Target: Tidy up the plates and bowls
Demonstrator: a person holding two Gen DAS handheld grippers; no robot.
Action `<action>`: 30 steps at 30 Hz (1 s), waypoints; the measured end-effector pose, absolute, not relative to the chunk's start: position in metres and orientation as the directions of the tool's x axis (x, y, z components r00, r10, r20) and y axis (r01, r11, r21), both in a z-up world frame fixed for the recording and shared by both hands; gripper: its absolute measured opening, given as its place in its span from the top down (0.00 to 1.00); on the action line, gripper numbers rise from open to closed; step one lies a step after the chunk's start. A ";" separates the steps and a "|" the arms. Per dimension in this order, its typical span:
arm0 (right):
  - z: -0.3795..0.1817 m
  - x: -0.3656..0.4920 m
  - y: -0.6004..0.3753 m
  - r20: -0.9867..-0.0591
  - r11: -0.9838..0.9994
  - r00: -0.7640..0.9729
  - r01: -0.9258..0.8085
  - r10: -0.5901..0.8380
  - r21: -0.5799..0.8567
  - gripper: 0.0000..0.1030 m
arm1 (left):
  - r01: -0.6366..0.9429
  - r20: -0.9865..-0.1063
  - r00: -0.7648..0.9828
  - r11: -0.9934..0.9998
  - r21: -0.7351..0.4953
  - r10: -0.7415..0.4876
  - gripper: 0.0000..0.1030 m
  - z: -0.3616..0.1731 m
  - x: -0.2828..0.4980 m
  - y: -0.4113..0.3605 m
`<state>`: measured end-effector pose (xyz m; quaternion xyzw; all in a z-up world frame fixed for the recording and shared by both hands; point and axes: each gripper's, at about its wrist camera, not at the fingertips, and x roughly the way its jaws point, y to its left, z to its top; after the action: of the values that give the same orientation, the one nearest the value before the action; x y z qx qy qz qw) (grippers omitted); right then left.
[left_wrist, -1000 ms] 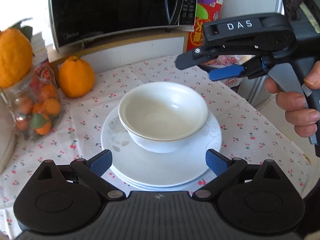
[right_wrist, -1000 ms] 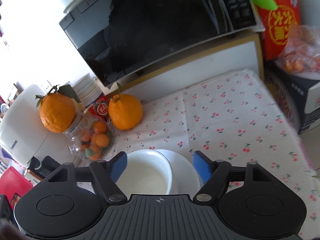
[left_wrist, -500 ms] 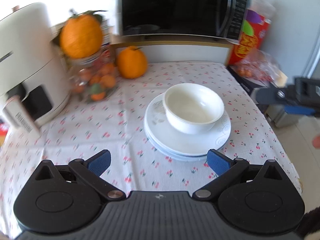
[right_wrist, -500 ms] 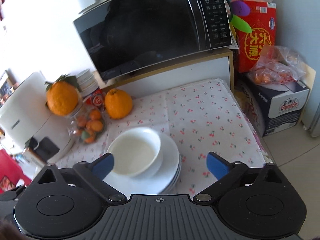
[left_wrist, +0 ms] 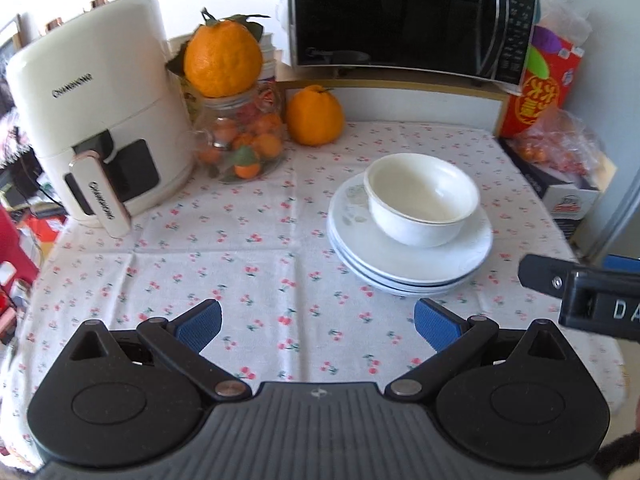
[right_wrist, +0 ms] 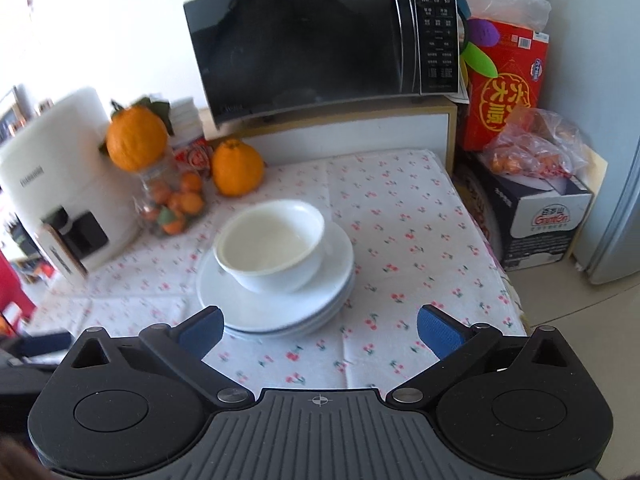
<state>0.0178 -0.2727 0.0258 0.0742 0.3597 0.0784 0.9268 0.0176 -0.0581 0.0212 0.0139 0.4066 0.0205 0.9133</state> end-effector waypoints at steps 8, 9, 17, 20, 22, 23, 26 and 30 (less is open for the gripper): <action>0.007 0.035 -0.272 -0.699 0.971 0.680 -0.094 0.223 0.218 0.00 | -0.049 -0.776 0.628 0.998 0.028 0.053 0.00 0.008 0.029 -0.056; 0.005 0.037 -0.271 -0.705 0.974 0.676 -0.095 0.216 0.208 0.00 | -0.050 -0.779 0.624 0.998 0.028 0.053 0.00 0.007 0.030 -0.056; -0.001 0.043 -0.265 -0.724 0.975 0.654 -0.129 0.220 0.180 0.00 | -0.060 -0.795 0.604 0.998 0.031 0.061 0.00 0.000 0.036 -0.055; 0.000 0.043 -0.264 -0.721 0.973 0.654 -0.143 0.230 0.180 0.00 | -0.058 -0.796 0.602 0.998 0.038 0.065 0.00 0.000 0.036 -0.055; 0.001 0.042 -0.263 -0.717 0.972 0.657 -0.149 0.233 0.179 0.00 | -0.057 -0.795 0.602 0.998 0.041 0.067 0.00 0.000 0.036 -0.055; 0.002 0.042 -0.263 -0.716 0.972 0.658 -0.151 0.234 0.180 0.00 | -0.057 -0.795 0.603 0.998 0.040 0.066 0.00 0.001 0.036 -0.055; 0.003 0.041 -0.263 -0.712 0.972 0.661 -0.150 0.235 0.182 0.00 | -0.054 -0.793 0.606 0.998 0.040 0.065 0.00 0.001 0.036 -0.055; 0.003 0.041 -0.264 -0.712 0.973 0.663 -0.143 0.231 0.182 0.00 | -0.054 -0.787 0.613 0.998 0.042 0.067 0.00 0.003 0.035 -0.055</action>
<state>0.0410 -0.2643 0.0025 0.0551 0.3975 0.1029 0.9101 0.0353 -0.0553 0.0028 0.0070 0.4387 0.0337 0.8980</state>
